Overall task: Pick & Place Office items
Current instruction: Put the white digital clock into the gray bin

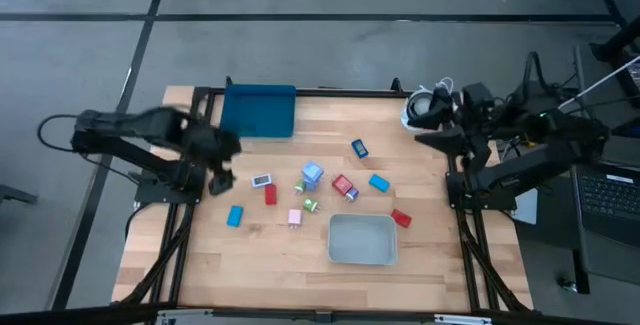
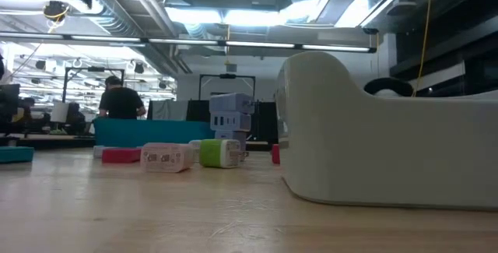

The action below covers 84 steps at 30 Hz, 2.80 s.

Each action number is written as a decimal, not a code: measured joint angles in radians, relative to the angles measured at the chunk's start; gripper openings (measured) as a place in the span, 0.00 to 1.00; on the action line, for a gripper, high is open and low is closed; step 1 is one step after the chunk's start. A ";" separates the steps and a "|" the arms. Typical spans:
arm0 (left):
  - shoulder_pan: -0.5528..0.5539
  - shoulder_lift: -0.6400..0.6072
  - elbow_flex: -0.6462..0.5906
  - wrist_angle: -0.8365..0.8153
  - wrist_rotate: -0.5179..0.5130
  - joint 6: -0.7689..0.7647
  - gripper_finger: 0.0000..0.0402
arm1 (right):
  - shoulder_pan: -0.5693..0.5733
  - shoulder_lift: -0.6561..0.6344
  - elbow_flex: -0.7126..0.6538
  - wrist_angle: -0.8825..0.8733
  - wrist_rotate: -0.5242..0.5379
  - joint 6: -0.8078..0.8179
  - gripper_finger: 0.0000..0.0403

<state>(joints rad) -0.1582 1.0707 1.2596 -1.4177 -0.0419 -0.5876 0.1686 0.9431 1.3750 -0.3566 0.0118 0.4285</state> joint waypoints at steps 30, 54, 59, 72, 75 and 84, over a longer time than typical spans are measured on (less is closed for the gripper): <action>0.199 0.062 -0.565 0.652 -0.002 0.360 0.84 | 0.207 -0.025 0.000 0.094 0.366 -0.179 0.51; 0.224 0.420 -0.552 0.733 -0.060 0.359 0.84 | 0.377 -0.025 0.000 0.200 0.399 -0.258 0.51; 0.223 0.441 -0.549 0.744 -0.057 0.335 0.81 | 0.391 -0.025 0.000 0.208 0.400 -0.258 0.51; 0.222 0.442 -0.551 0.766 -0.030 0.292 0.45 | 0.400 -0.025 0.000 0.234 0.399 -0.281 0.51; 0.227 0.434 -0.551 0.767 -0.020 0.299 0.37 | 0.400 -0.024 0.000 0.241 0.398 -0.281 0.51; 0.258 0.272 -0.555 0.801 0.002 0.297 0.39 | 0.400 -0.021 0.000 0.281 0.391 -0.288 0.51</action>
<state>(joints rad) 0.1002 1.3426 0.7047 -0.6169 -0.0396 -0.2909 0.5682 0.9225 1.3746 -0.0758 0.4030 0.1410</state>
